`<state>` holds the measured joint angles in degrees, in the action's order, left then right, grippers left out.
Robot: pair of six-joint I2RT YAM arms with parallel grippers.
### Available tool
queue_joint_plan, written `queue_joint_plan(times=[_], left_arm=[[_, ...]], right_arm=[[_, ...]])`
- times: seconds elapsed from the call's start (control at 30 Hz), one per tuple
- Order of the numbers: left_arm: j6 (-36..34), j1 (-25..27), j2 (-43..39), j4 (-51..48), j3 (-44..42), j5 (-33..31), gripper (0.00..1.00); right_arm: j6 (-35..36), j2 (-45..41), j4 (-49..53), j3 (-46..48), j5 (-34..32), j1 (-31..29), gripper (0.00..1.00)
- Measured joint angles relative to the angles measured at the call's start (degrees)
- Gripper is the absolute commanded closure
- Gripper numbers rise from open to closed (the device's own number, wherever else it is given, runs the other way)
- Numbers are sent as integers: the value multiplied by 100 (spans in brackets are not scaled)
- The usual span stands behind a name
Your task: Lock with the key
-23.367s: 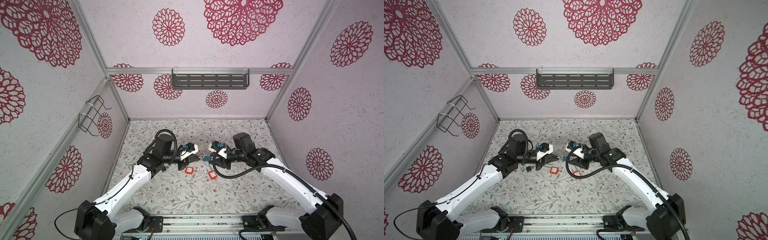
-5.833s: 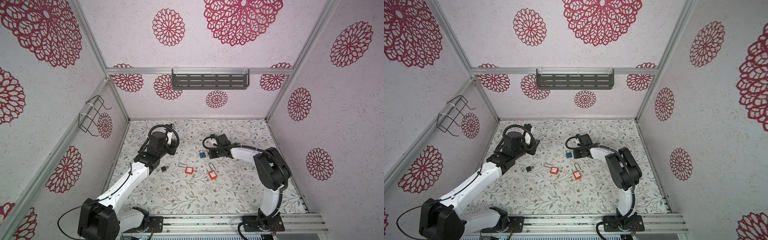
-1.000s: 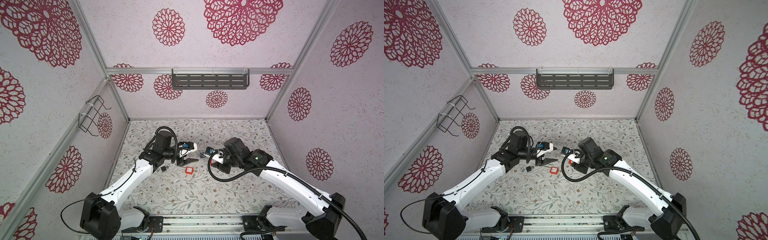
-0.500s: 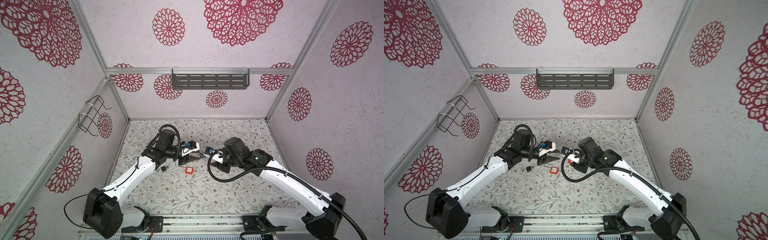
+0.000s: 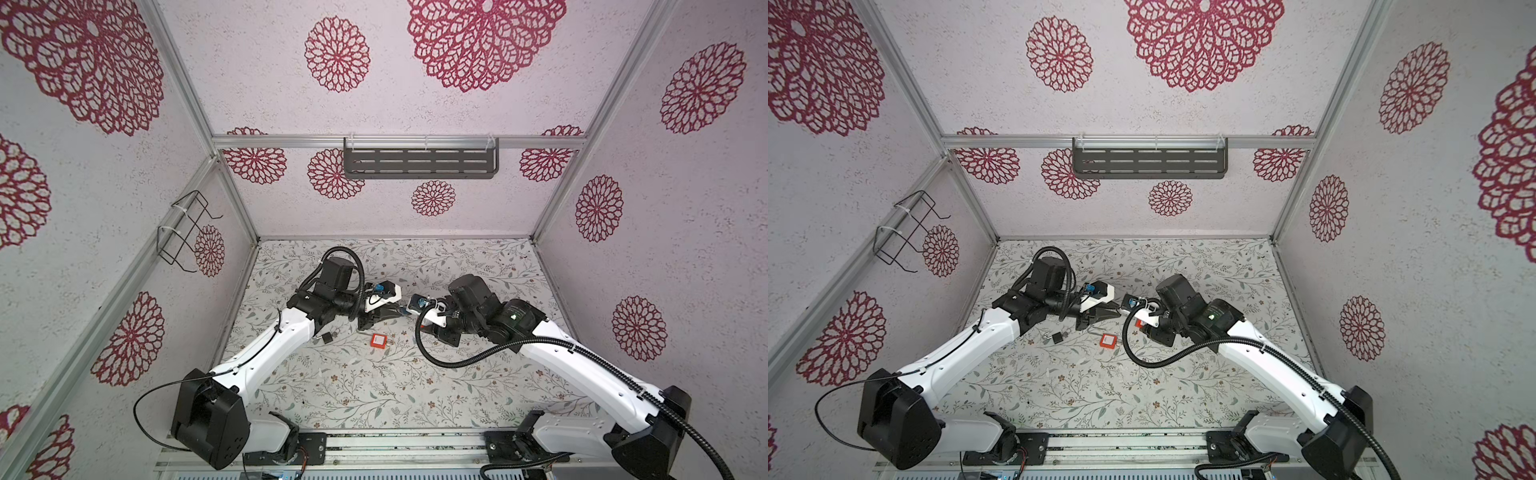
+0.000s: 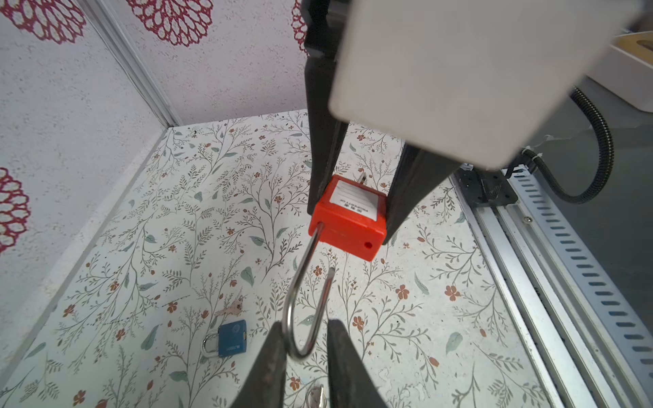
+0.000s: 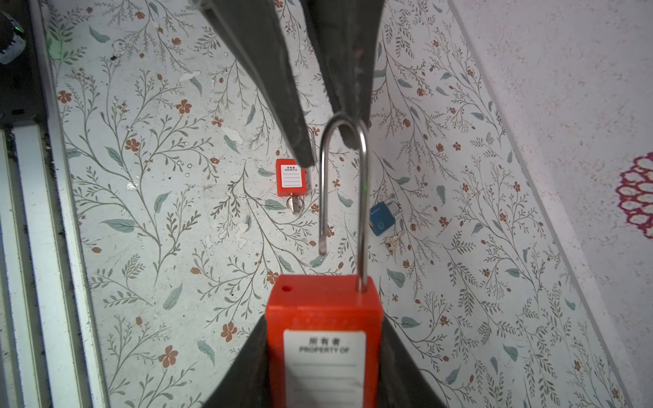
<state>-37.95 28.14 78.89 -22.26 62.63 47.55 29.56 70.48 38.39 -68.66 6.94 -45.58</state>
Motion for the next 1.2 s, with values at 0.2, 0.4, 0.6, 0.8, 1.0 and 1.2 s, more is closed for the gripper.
queue_joint_plan(times=[0.2, 0.4, 0.6, 0.8, 1.0, 1.2], left_arm=[[0, 7, 11, -35, 24, -2, 82], [0, 7, 37, -39, 22, 4, 80], [15, 11, 55, -68, 24, 59, 72], [31, 11, 66, -76, 24, 96, 73], [111, 11, 85, -74, 24, 129, 71], [212, 28, 151, -79, 118, 151, 69]], right_arm=[[42, 0, 7, 0, 2, 0, 84], [46, 0, 17, 0, -2, 0, 84], [44, 0, -50, 0, -24, 0, 84], [46, -33, -87, 2, -24, 0, 84], [48, -48, -142, 57, -33, -2, 85], [90, -61, -256, 122, -114, -9, 85]])
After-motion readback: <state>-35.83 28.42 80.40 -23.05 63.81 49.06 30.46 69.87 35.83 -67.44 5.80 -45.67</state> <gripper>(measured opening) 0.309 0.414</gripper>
